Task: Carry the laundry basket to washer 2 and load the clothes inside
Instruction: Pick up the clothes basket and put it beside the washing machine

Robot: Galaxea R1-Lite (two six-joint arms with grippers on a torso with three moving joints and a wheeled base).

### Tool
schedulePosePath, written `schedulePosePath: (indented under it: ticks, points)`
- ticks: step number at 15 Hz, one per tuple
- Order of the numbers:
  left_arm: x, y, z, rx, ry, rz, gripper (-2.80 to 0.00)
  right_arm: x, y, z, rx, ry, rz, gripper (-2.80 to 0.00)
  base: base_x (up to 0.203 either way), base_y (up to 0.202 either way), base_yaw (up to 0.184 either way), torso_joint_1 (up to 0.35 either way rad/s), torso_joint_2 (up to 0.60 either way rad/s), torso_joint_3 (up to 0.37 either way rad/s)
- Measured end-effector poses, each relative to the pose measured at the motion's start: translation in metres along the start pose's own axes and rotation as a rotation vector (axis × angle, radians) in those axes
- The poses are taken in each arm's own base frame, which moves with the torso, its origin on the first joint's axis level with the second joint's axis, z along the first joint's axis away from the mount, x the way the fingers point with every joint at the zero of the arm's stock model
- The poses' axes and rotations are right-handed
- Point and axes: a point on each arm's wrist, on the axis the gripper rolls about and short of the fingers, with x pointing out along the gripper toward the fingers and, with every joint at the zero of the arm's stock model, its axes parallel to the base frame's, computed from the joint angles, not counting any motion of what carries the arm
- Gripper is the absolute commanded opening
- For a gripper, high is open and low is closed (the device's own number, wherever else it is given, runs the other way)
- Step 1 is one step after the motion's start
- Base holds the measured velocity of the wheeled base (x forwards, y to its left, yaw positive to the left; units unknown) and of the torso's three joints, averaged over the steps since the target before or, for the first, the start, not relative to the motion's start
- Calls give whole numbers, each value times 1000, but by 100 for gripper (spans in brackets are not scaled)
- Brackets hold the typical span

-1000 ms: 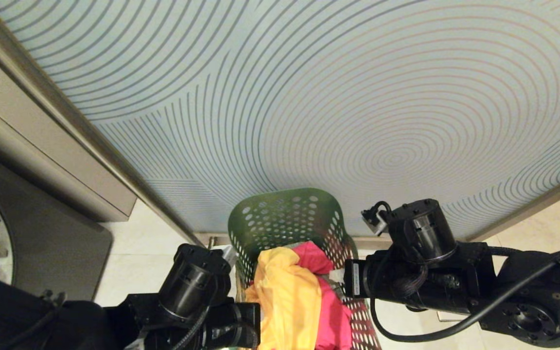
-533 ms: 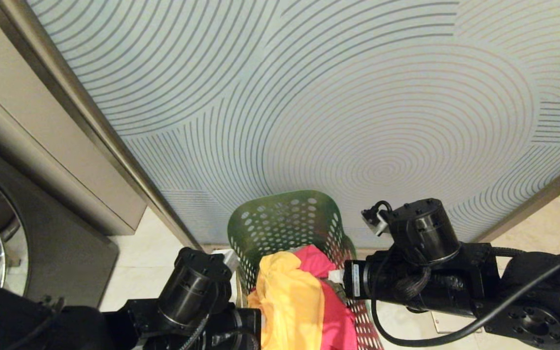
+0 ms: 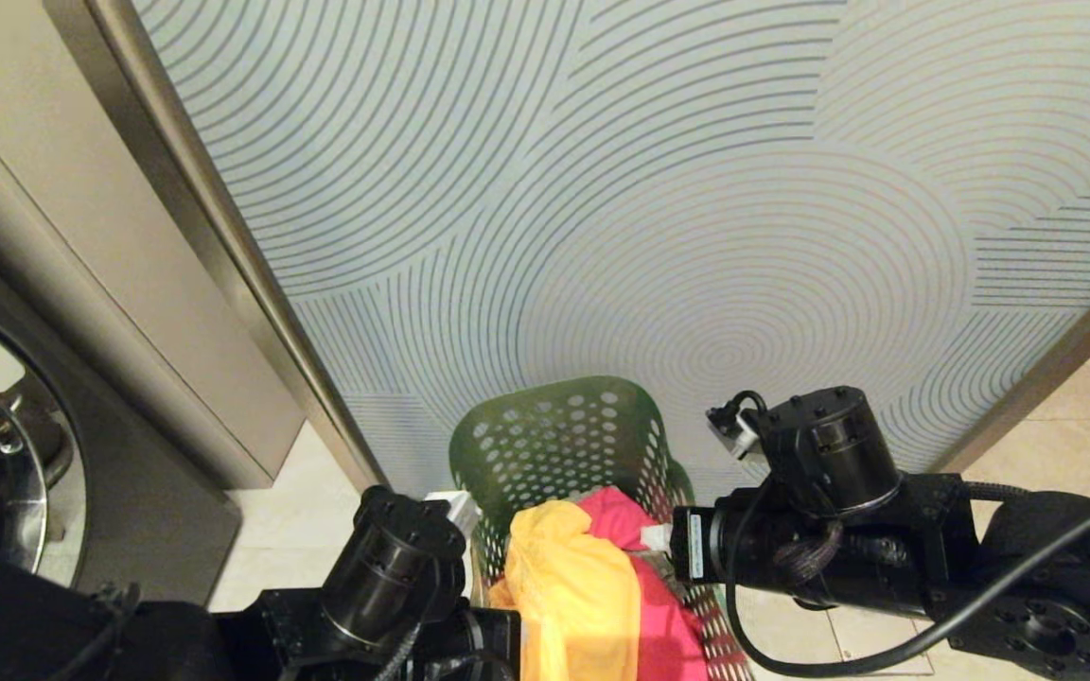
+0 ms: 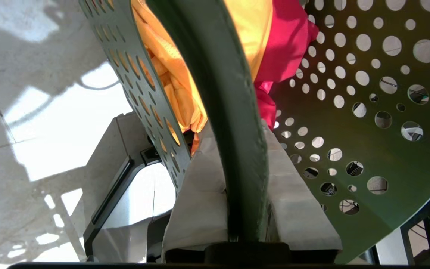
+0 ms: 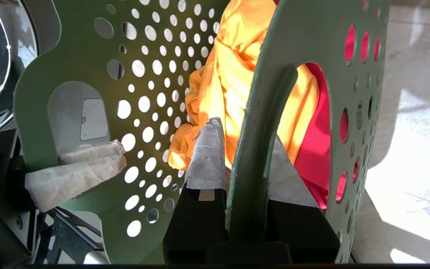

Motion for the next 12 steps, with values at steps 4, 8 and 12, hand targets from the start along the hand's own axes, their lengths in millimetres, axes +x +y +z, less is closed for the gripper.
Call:
schedulePosePath:
  ticks: [4,8,12]
  points:
    - [2,-1,-1,4,7,1,-280,0,-2,-3,0,8,-5,-280,0,0,0,1,4,202]
    - [4,-1,-3,6,12,2,-280,0,-2,-4,0,11,-7,-280,0,0,0,2,2,204]
    - [5,-2,-3,8,13,-1,-280,0,-4,-8,-22,22,-15,-280,0,0,0,1,3,108]
